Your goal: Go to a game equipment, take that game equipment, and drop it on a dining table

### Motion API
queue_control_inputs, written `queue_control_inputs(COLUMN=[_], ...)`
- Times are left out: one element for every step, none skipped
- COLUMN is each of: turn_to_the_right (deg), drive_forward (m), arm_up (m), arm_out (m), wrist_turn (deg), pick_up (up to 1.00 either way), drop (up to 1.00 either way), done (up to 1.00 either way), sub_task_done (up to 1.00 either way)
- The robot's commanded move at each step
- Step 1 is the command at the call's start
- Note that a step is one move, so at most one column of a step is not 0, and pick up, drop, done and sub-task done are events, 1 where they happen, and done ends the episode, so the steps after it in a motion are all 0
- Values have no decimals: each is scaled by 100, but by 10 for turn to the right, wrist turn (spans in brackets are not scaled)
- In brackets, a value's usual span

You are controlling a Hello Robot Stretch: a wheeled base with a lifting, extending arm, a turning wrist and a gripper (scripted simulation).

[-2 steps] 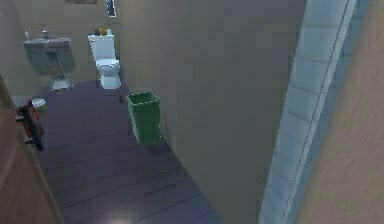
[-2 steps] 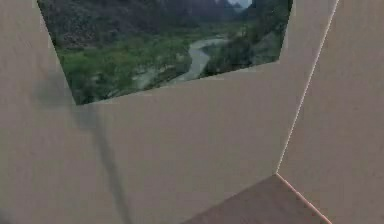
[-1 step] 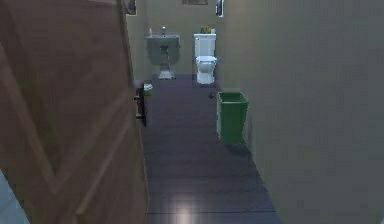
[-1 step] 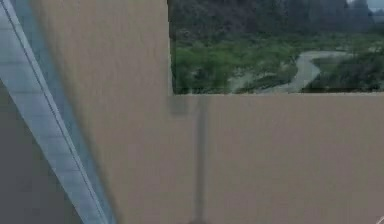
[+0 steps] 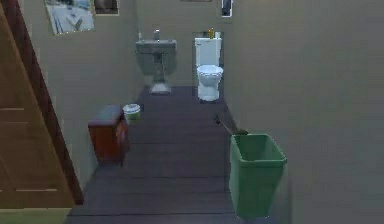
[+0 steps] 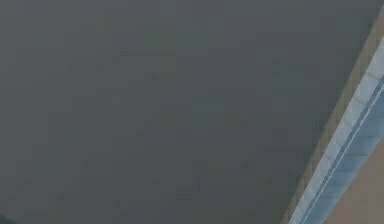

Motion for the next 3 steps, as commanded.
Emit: queue_control_inputs(turn_to_the_right=[-30, 0, -450], drive_forward=[0, 60, 0], arm_up=[0, 0, 0], arm_out=[0, 0, 0], wrist_turn=[0, 0, 0], pick_up=[0, 0, 0], drop=[0, 0, 0], done=[0, 0, 0], sub_task_done=[0, 0, 0])
